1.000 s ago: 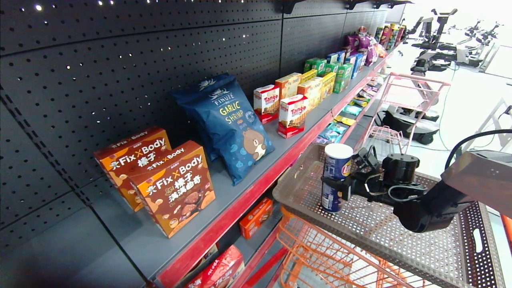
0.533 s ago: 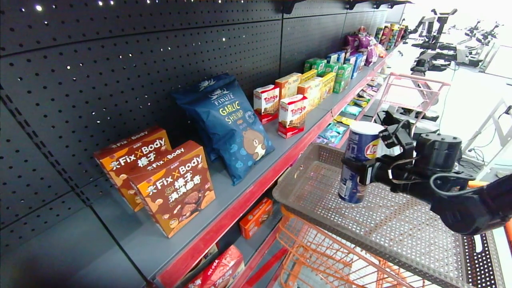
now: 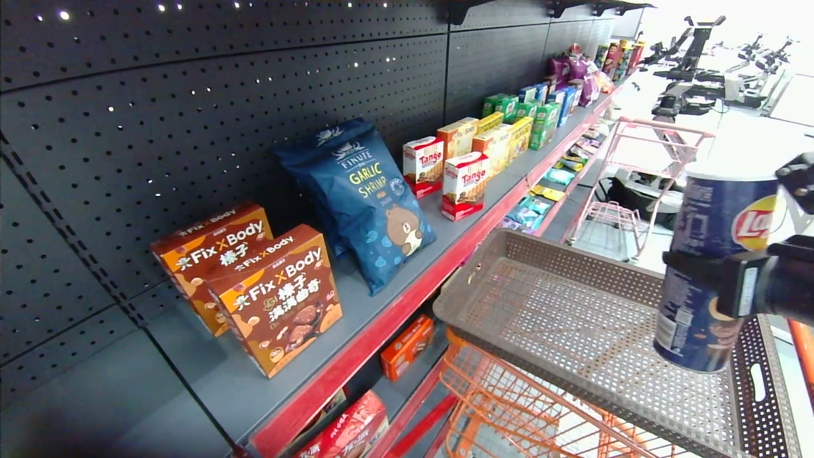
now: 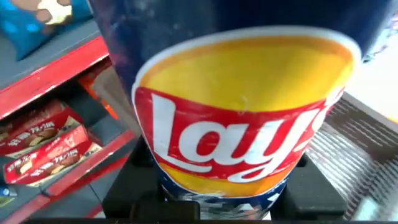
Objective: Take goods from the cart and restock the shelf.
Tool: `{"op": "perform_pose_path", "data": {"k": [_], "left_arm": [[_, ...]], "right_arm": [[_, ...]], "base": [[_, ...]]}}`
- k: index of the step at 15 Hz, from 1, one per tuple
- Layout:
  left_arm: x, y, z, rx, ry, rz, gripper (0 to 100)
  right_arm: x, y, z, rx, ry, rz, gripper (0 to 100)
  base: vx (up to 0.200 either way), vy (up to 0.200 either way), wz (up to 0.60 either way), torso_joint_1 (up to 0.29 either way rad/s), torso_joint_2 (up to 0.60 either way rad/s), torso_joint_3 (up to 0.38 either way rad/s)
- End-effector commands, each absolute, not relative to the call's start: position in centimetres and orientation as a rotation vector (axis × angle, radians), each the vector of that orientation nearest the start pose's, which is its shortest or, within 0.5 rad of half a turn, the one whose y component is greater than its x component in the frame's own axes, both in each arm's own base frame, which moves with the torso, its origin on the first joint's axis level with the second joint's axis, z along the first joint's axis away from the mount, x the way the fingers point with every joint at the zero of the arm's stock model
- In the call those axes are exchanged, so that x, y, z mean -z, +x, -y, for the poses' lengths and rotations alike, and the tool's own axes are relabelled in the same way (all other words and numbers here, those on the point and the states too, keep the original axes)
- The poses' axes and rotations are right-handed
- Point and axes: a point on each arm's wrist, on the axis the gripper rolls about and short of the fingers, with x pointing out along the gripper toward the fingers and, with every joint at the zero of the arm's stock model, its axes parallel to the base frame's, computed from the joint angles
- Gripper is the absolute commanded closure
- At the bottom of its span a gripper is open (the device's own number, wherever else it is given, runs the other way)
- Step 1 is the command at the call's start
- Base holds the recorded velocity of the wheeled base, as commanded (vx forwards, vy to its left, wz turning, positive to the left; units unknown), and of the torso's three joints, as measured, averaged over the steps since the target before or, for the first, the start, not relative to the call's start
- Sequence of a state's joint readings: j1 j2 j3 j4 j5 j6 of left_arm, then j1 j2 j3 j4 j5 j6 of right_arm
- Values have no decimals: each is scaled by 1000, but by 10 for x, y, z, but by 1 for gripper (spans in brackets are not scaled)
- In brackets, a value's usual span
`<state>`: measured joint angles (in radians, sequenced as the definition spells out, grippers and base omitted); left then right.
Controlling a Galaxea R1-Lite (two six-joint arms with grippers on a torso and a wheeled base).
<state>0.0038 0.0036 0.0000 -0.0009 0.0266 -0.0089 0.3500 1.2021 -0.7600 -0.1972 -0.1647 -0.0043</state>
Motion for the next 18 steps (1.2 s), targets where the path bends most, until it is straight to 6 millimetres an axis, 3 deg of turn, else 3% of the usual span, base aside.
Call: {"op": "perform_pose_path", "data": {"k": [1,8,12,16,18], "left_arm": [[-76,-23,-1,-32,-9,-1,0],[-76,-22,-1,-32,-9,-3,0],[-76,-22,-1,-32,-9,-3,0],[-76,-22,-1,-31,-9,-1,0],[-76,-23,-1,-32,-9,-1,0]], "right_arm": [[-267,142,-50,-190,-36,-126,100],[-267,150,-51,-176,-31,-140,100],[-270,145,-34,-83,-59,-120,100],[-285,109,-4,104,-198,-9,100],[-294,88,2,156,-222,42,100]], "base": [[0,0,600,-12,2,7],[0,0,600,2,4,2],[0,0,600,5,2,1],[0,0,600,4,2,1],[0,0,0,0,0,0]]}}
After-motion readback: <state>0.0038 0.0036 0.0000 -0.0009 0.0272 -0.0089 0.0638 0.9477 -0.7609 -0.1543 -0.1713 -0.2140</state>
